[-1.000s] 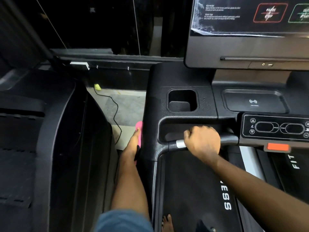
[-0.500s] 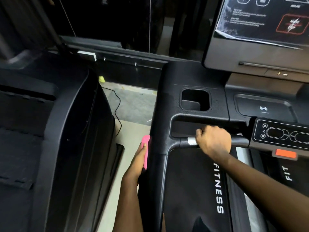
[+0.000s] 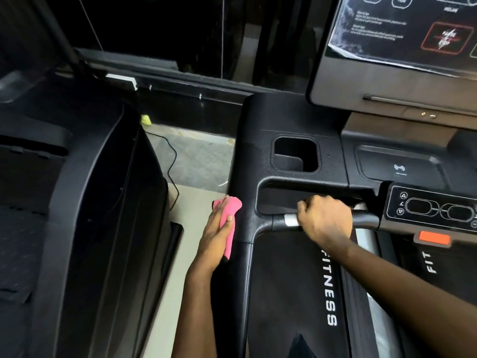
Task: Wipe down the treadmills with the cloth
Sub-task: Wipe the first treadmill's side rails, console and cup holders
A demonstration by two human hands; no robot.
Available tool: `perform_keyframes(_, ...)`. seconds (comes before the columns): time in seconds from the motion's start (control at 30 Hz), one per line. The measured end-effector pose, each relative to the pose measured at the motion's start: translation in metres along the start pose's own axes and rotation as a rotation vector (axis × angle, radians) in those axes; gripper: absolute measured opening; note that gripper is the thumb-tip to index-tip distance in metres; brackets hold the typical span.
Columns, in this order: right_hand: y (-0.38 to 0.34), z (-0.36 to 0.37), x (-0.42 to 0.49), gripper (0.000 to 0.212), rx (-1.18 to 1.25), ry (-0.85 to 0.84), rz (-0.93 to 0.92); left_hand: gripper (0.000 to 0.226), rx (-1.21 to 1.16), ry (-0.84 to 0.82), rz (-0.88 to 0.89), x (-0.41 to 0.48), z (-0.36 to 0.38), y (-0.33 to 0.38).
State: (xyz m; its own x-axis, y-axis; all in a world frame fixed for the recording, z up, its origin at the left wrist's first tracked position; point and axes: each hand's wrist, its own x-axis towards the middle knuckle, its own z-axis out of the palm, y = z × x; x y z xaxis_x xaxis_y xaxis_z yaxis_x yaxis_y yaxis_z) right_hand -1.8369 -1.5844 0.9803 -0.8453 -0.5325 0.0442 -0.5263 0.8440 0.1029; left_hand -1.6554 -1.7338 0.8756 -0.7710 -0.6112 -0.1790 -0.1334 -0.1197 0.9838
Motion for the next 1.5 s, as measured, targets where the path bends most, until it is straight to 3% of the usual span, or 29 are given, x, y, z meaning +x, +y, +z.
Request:
perform_keyframes(0.3,0.003,-0.003,0.002,0.045,0.009,-0.008,-0.029,0.051,0.809,-0.006,0.031,0.150,0.045,0.078)
perform_keyframes(0.4,0.004,-0.004,0.001,0.045,0.027,-0.021,-0.027,0.051,0.903,-0.026,0.066,0.129,0.050,0.078)
perform_keyframes(0.53,0.006,-0.004,0.000,0.046,0.049,-0.019,-0.040,0.053,0.993,0.017,0.240,0.035,0.048,0.046)
perform_keyframes(0.67,0.008,-0.003,0.001,0.046,0.074,-0.025,-0.050,0.057,0.988,0.091,0.108,-0.014,0.052,0.035)
perform_keyframes(0.8,0.008,-0.003,0.002,0.047,0.080,-0.023,-0.052,0.056,1.013,0.152,0.083,0.057,0.066,0.057)
perform_keyframes(1.0,0.007,0.000,0.002,0.045,0.077,-0.023,-0.047,0.053,0.954,0.034,-0.004,0.173,0.072,0.094)
perform_keyframes(1.17,0.009,0.002,0.001,0.044,0.094,-0.015,-0.047,0.049,0.852,0.033,0.100,0.105,0.053,0.066)
perform_keyframes(1.33,0.009,0.003,0.003,0.044,0.084,0.000,-0.044,0.050,0.689,0.107,0.038,-0.014,0.033,0.041)
perform_keyframes(1.5,0.008,0.003,0.003,0.044,0.079,-0.003,-0.041,0.051,0.720,0.153,0.023,0.052,0.047,0.054)
